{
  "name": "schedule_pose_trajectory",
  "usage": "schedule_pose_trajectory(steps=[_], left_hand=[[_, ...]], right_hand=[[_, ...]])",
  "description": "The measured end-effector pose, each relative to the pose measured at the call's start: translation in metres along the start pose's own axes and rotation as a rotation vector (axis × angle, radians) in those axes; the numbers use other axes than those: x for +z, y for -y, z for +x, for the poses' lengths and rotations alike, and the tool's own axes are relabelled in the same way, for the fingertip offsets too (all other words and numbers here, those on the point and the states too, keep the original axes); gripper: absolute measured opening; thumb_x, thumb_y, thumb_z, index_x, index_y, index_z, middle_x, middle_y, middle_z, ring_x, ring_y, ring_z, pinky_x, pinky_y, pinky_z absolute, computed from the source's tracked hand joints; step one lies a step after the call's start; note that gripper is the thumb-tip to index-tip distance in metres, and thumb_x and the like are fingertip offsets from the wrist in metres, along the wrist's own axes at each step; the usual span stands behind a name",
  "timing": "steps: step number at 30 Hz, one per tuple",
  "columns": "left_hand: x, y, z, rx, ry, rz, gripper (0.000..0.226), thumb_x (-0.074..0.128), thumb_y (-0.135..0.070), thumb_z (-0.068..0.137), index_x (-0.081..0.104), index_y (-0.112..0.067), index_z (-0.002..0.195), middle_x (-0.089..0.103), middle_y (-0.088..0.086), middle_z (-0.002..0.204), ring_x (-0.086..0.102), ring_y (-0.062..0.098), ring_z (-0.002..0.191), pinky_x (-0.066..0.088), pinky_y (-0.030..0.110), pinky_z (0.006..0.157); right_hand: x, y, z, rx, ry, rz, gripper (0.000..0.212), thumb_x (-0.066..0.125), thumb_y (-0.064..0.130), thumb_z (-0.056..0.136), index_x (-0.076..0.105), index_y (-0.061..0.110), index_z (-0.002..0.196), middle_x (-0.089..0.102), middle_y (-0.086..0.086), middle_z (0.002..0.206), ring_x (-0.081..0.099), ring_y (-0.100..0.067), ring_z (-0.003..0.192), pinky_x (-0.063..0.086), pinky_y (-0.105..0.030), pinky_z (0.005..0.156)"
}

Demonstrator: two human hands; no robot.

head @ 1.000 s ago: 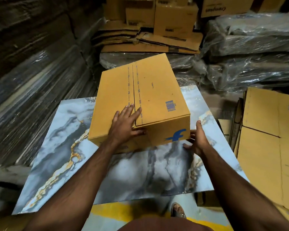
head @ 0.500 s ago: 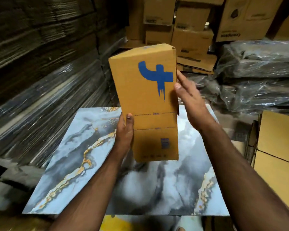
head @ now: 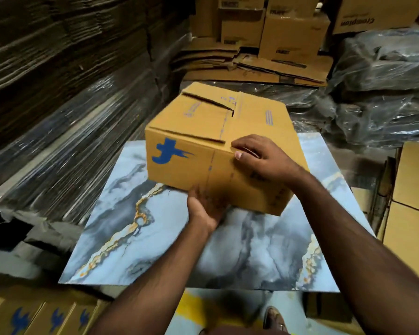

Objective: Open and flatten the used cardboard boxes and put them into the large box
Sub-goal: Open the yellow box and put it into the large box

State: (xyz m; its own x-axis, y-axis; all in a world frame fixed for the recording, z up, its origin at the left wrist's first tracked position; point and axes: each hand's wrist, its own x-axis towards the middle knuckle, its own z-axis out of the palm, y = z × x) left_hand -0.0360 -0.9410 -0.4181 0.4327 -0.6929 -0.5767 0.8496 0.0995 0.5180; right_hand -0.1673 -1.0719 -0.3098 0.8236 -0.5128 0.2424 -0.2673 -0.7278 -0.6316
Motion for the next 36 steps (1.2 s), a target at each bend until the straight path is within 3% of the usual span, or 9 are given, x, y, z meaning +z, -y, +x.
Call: schedule_pose_trajectory(steps=[2,6,9,13,16,19,25,30,36], left_hand=[[-0.008,0.019,-0.008,-0.103,-0.081,0.016,0.036,0.048,-0.041,0.085,0.072,-0.014,0.082,0.072,0.015,0.083,0.060,0.032,0.076,0.047,0.042,0.078],[-0.022,0.049,-0.010,-0.249,-0.212,0.110,0.027,0.051,-0.032,0.083,0.062,-0.008,0.092,0.060,0.016,0.083,0.058,0.030,0.078,0.053,0.044,0.088],[-0.029,0.056,-0.006,-0.299,-0.253,0.107,0.024,0.048,-0.031,0.089,0.060,-0.009,0.089,0.057,0.016,0.084,0.057,0.030,0.079,0.056,0.041,0.076],[-0.041,0.061,-0.005,-0.362,-0.235,0.141,0.018,0.045,-0.020,0.091,0.056,-0.007,0.085,0.059,0.017,0.090,0.059,0.032,0.085,0.049,0.043,0.081],[-0.048,0.059,-0.004,-0.391,-0.185,0.148,0.013,0.047,-0.018,0.091,0.056,-0.009,0.087,0.060,0.020,0.112,0.060,0.035,0.103,0.049,0.046,0.083],[-0.046,0.050,-0.003,-0.435,-0.147,0.219,0.014,0.047,-0.017,0.093,0.056,-0.008,0.088,0.061,0.019,0.106,0.058,0.033,0.109,0.041,0.043,0.101],[-0.025,0.003,-0.014,-0.539,0.137,0.808,0.043,0.042,-0.032,0.102,0.050,0.000,0.129,0.059,0.021,0.134,0.052,0.034,0.129,0.041,0.043,0.105],[0.002,-0.038,-0.028,-0.439,0.421,1.135,0.033,0.042,-0.042,0.102,0.058,-0.014,0.108,0.073,0.007,0.108,0.069,0.016,0.093,0.051,0.029,0.079],[0.042,-0.064,-0.009,0.090,0.288,1.439,0.026,0.048,-0.035,0.101,0.060,-0.014,0.092,0.070,0.003,0.086,0.063,0.019,0.073,0.054,0.032,0.071]], right_hand=[[0.004,-0.006,-0.007,0.089,0.078,0.100,0.033,0.053,0.033,0.101,0.068,0.013,0.122,0.066,0.001,0.120,0.058,-0.013,0.111,0.045,-0.032,0.098],[0.015,-0.019,-0.024,0.242,0.147,0.235,0.027,0.052,0.030,0.103,0.071,0.012,0.109,0.069,0.016,0.086,0.061,0.002,0.077,0.047,-0.022,0.069],[0.020,-0.034,-0.032,0.341,0.057,0.291,0.027,0.050,0.023,0.104,0.069,0.006,0.100,0.061,0.024,0.057,0.053,0.008,0.052,0.036,-0.012,0.051],[0.037,-0.052,-0.045,0.367,-0.028,0.254,0.030,0.049,0.024,0.104,0.071,0.013,0.086,0.064,0.011,0.064,0.052,0.000,0.055,0.040,-0.028,0.059],[0.044,-0.059,-0.048,0.470,-0.103,0.344,0.032,0.048,0.025,0.103,0.069,0.013,0.082,0.060,0.003,0.056,0.048,-0.004,0.044,0.035,-0.024,0.051],[0.045,-0.055,-0.042,0.516,-0.148,0.377,0.032,0.048,0.023,0.103,0.068,0.009,0.083,0.065,-0.007,0.065,0.055,-0.011,0.052,0.041,-0.026,0.055],[0.058,-0.047,-0.036,0.592,-0.244,0.250,0.030,0.052,0.028,0.100,0.066,0.012,0.080,0.067,-0.004,0.061,0.056,-0.012,0.051,0.045,-0.029,0.057],[0.059,-0.041,-0.024,0.681,-0.233,0.312,0.032,0.052,0.032,0.100,0.065,0.013,0.077,0.065,-0.004,0.061,0.053,-0.019,0.053,0.043,-0.032,0.059],[0.051,-0.027,0.006,0.664,-0.239,0.433,0.026,0.050,0.020,0.103,0.065,0.000,0.100,0.068,-0.013,0.089,0.060,-0.019,0.067,0.045,-0.022,0.048]])
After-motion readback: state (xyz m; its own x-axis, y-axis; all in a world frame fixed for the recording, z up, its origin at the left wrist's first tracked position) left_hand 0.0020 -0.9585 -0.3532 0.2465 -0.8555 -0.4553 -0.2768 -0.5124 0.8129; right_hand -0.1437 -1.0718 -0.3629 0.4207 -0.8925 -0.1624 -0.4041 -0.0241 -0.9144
